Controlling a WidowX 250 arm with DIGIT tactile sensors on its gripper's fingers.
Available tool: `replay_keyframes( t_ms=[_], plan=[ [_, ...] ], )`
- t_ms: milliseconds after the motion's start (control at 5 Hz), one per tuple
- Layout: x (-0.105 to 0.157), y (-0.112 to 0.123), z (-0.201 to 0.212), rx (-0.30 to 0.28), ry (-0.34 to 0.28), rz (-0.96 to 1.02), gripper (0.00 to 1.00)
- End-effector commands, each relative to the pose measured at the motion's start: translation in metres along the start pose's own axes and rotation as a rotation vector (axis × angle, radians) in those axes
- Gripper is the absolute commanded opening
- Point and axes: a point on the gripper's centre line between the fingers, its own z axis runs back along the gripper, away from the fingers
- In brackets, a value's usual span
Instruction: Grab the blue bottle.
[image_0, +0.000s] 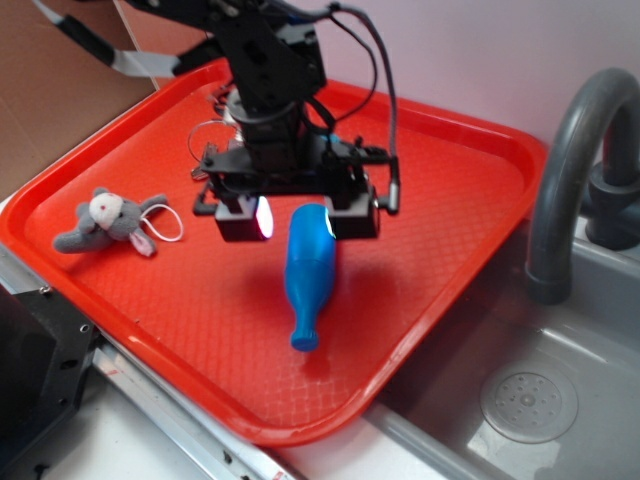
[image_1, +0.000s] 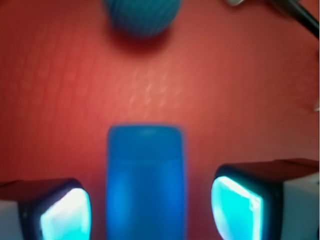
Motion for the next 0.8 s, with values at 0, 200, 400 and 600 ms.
replay_keyframes(
  t_ms=[0,200,400,600],
  plan=[
    [0.004,-0.008,-0.023,0.001,0.03,-0.023,0.8],
    [0.002,-0.005,-0.027,0.008,0.028,-0.009,0.0],
    [0.0,0.004,-0.009,0.033,-0.023,0.001,0.0],
    [0.01,0.018,0.04,0.028,-0.046,-0.046,0.0]
  ],
)
